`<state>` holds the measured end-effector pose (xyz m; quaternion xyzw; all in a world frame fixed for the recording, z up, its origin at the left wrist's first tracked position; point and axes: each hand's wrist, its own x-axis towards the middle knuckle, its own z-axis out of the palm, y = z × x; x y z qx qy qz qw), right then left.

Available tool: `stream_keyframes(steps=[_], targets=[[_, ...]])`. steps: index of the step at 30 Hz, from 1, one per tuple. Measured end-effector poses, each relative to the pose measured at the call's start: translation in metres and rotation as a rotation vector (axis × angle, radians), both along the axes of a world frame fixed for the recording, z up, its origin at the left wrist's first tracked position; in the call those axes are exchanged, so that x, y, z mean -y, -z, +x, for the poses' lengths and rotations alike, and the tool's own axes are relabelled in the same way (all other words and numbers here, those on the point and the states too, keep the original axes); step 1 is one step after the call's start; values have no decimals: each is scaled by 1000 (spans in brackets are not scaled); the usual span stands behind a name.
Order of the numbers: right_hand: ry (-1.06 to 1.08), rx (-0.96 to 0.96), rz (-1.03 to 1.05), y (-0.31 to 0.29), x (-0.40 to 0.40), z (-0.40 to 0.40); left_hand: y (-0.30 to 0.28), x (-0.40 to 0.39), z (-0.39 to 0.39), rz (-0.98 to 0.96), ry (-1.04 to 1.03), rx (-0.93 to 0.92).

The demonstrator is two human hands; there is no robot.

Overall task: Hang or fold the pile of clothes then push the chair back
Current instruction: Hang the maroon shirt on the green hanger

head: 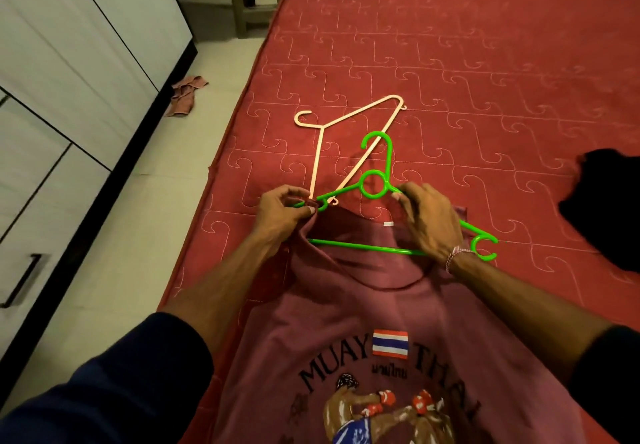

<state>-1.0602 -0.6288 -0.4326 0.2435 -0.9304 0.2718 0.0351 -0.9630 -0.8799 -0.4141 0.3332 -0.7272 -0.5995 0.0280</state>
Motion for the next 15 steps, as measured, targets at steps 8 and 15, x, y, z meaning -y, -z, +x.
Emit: stream_keyframes(steps=[8, 15], targets=[[-37, -30, -61, -1, 0, 7, 0, -2, 4, -59, 97, 5], [-36, -17, -45, -2, -6, 4, -13, 8, 3, 2, 268, 200]])
